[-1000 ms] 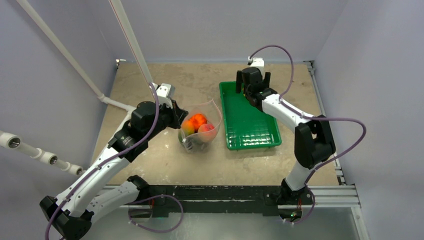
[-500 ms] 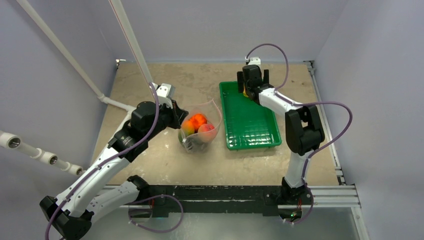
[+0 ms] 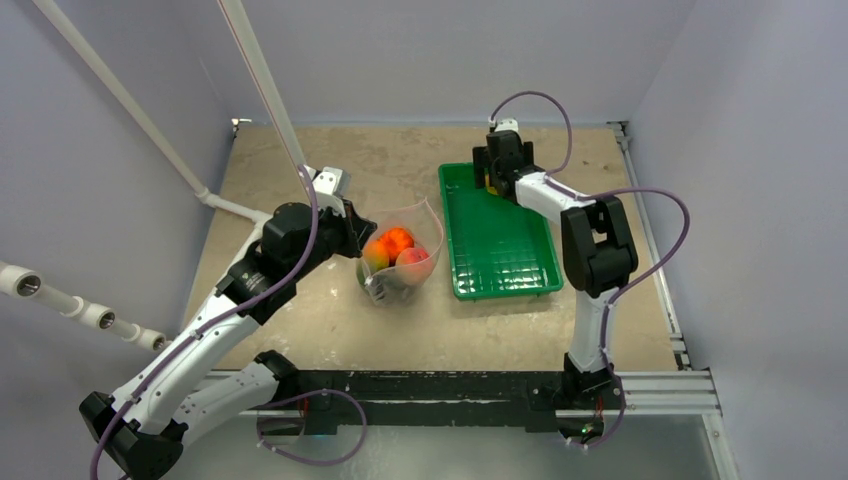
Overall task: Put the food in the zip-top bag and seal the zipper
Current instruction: Pick up the fake vegetable from the bin.
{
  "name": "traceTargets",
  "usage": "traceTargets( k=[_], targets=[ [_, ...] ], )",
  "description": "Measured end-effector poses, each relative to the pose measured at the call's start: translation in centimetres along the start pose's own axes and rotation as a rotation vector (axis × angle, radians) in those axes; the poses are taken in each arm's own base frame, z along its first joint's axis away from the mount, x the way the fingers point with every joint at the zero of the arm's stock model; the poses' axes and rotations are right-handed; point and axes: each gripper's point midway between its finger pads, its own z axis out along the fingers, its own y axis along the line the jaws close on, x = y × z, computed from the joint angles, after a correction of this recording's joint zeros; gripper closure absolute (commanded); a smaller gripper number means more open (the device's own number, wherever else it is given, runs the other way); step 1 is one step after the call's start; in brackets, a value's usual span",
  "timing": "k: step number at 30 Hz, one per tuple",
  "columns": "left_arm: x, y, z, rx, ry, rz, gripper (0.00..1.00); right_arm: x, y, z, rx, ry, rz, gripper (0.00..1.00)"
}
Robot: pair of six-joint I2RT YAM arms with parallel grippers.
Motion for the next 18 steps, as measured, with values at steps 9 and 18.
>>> traceTargets(
  k=[9,18],
  targets=[
    [0.0,0.0,0.0,0.0,0.0,0.0,1.0,1.7,0.3,1.5,-0.015,0.041,-0.004,0.01],
    [0.0,0.0,0.0,0.0,0.0,0.0,1.0,2.2,0.2,1.9,-0.001,0.049,0.009,0.14]
  ],
)
